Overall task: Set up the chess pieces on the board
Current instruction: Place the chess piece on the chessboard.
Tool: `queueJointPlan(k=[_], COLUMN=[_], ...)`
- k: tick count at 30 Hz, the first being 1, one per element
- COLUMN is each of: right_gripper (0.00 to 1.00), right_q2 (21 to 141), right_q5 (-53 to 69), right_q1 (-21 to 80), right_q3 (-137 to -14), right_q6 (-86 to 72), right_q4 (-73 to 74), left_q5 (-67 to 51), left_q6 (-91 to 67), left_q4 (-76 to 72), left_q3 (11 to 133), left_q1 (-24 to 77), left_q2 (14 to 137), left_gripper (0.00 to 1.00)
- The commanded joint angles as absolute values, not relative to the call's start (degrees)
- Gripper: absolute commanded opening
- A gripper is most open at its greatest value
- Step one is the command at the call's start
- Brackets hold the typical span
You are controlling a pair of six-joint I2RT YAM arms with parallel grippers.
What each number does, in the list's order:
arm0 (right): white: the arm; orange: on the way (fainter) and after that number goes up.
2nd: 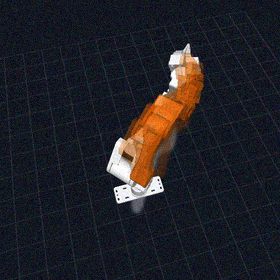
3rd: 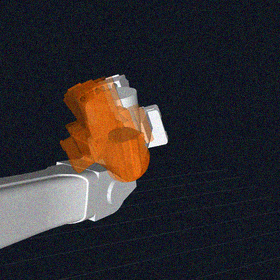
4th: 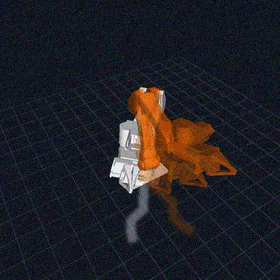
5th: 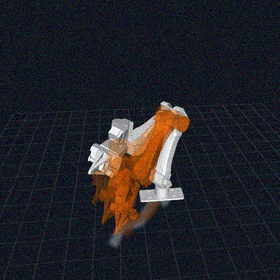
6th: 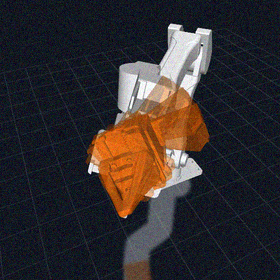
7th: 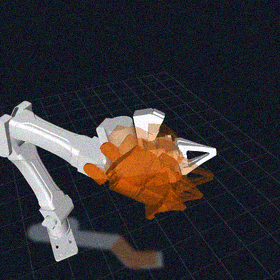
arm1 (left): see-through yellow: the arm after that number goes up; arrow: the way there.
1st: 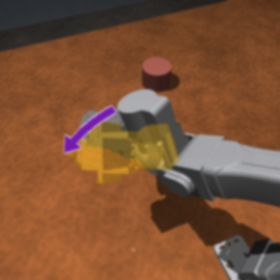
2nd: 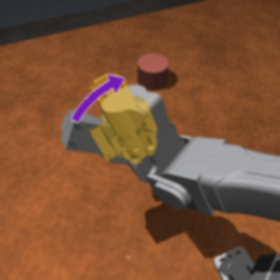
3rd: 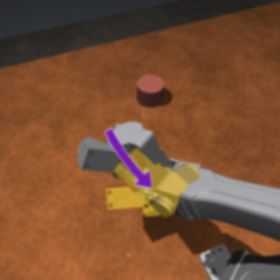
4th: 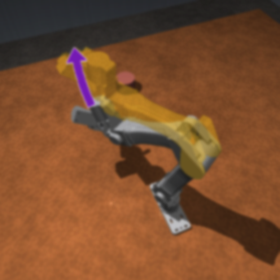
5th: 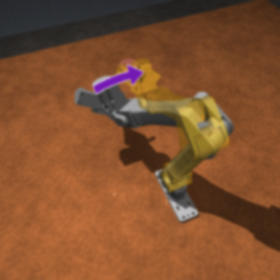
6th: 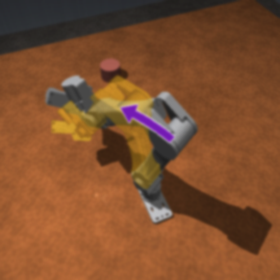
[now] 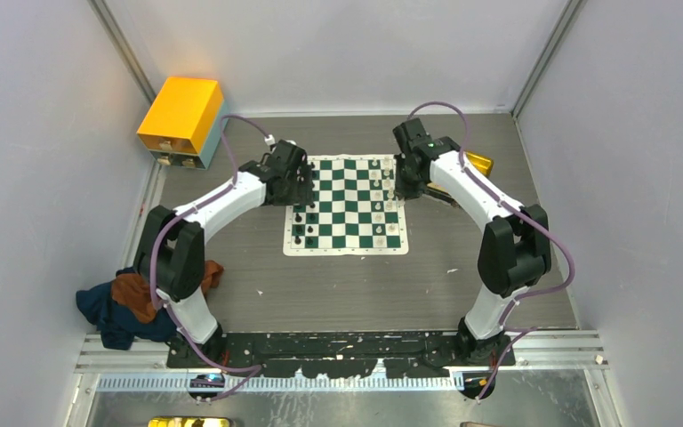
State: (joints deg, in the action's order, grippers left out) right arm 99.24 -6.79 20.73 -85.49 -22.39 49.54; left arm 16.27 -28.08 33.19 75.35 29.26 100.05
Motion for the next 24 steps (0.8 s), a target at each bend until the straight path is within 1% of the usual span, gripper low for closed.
queueJointPlan(k=[1,14,24], right_gripper=[0.01,0.01,0.01], right_q2=[95.4,97.2,100.1], right_q5=[-7.6,-8.0,-8.1], right_q1=[22.9,24.9,24.9], right_q3=[-82.4,-74.5,-73.7], right_q6=[-23.2,-21.8,-20.3], right_q4=[45.7,37.4,33.6], left_q5=[16.2,16.3,16.3], left_q6=[-28.2,-27.8,-27.6], left_q4=[31.5,31.6,31.4], left_q3=[74.9,74.6,74.6], left_q1=[29.5,29.5,29.5], left_q2=[96.4,96.1,96.4], left_gripper=[0.99,0.99,0.99])
